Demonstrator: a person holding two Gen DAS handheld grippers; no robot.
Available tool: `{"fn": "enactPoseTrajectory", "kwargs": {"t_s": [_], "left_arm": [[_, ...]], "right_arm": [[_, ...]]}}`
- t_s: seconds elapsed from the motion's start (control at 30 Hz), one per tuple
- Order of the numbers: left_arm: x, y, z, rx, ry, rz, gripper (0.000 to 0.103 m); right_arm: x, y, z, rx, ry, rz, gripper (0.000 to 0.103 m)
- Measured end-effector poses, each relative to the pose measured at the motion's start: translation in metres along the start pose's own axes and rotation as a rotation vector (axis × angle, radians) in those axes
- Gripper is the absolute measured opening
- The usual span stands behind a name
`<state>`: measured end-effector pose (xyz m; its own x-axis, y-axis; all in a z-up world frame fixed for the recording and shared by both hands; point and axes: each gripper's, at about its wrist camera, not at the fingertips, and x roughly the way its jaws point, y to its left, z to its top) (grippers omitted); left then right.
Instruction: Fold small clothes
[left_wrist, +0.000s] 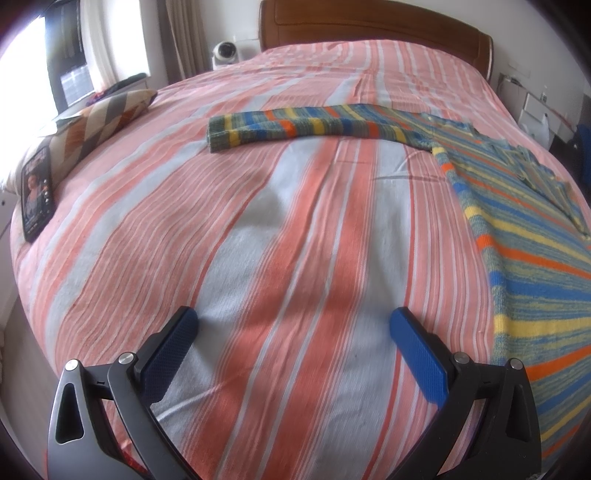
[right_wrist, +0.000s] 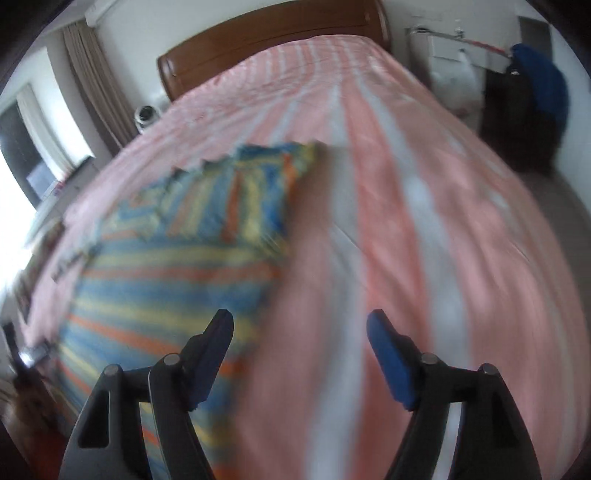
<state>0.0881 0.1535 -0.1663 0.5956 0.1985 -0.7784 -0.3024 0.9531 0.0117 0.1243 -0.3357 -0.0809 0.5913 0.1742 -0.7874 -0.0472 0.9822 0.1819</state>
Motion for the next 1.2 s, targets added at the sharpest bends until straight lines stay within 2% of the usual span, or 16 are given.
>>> {"fn": "enactPoseTrajectory", "kwargs": {"t_s": [0.1, 0.17, 0.2, 0.27, 0.33, 0.47, 0.77, 1.2], "left_arm": [[0.000, 0.000, 0.001, 0.001, -0.005, 0.008, 0.103], [0.000, -0.001, 0.001, 0.005, -0.007, 0.013, 0.103], [0.000, -0.001, 0.001, 0.007, -0.006, 0.014, 0.103], [0.000, 0.000, 0.002, 0.008, -0.006, 0.013, 0.103], [0.001, 0.000, 0.003, 0.008, -0.006, 0.014, 0.103], [0.001, 0.001, 0.003, 0.011, -0.008, 0.018, 0.103], [0.001, 0.000, 0.003, 0.011, -0.008, 0.018, 0.103], [0.001, -0.002, 0.001, 0.012, -0.009, 0.020, 0.103]], "right_arm": [[-0.034, -0.014, -0.032, -0.048, -0.110, -0.103, 0.075], [-0.038, -0.019, -0.049, -0.053, -0.166, -0.158, 0.085], [-0.032, -0.027, -0.057, -0.032, -0.165, -0.174, 0.086], [-0.014, -0.038, -0.063, 0.042, -0.111, -0.152, 0.087], [-0.010, -0.045, -0.065, 0.069, -0.128, -0.118, 0.090], [-0.003, -0.041, -0.067, 0.049, -0.131, -0.117, 0.093], [0.007, -0.027, -0.063, 0.027, -0.139, -0.144, 0.095], [0.007, -0.027, -0.065, 0.027, -0.145, -0.148, 0.095]]}}
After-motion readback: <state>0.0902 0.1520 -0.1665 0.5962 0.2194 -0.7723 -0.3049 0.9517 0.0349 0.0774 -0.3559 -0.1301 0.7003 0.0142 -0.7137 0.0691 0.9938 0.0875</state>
